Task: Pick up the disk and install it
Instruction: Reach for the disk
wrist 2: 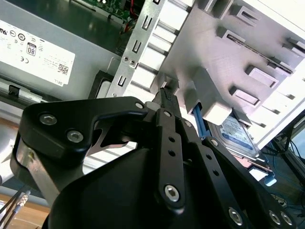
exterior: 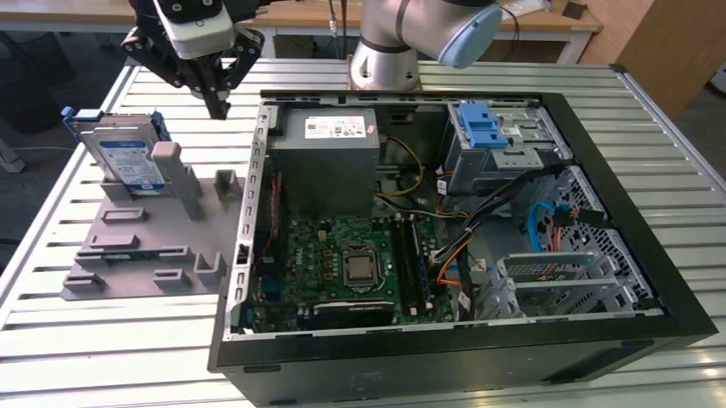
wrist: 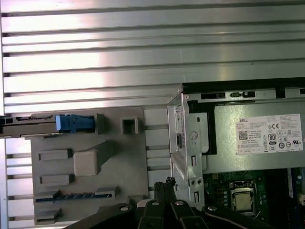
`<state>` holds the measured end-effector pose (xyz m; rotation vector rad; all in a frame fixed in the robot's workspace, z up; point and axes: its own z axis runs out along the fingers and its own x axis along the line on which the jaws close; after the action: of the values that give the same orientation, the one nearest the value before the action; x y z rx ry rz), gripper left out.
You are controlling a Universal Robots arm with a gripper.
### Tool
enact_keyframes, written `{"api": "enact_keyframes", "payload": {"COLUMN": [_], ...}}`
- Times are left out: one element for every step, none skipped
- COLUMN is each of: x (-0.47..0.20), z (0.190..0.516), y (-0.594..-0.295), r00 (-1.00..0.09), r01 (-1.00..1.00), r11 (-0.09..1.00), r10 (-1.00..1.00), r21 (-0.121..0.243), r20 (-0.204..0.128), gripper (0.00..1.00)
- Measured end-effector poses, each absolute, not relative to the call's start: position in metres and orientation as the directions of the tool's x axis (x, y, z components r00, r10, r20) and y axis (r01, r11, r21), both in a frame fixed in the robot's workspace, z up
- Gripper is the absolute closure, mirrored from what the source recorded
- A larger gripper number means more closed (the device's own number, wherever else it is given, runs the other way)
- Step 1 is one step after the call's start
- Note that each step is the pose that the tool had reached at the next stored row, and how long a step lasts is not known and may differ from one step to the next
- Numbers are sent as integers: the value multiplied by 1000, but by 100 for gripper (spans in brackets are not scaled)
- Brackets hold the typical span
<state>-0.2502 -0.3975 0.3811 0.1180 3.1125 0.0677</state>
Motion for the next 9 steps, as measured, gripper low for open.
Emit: {"api": "enact_keyframes", "payload": {"x": [-251, -253, -254, -255, -256, -257, -259, -260, -261], "z": [381, 381, 381, 381, 380, 380, 380, 380, 380], "y": [-397, -397, -397, -397, -397, -397, -397, -397, -397], "r00": [-997, -997, -997, -997, -997, -997, -997, -997, -997], "r01": [75, 75, 75, 75, 75, 75, 75, 75, 75], "r11": [996, 996, 996, 996, 996, 996, 996, 996, 996], "r10": [76, 76, 76, 76, 76, 76, 76, 76, 76], "r21": [44, 44, 44, 44, 44, 44, 44, 44, 44], "r20": [-24, -24, -24, -24, -24, -24, -24, -24, -24], "gripper": [89, 89, 89, 89, 89, 89, 89, 89, 89]}}
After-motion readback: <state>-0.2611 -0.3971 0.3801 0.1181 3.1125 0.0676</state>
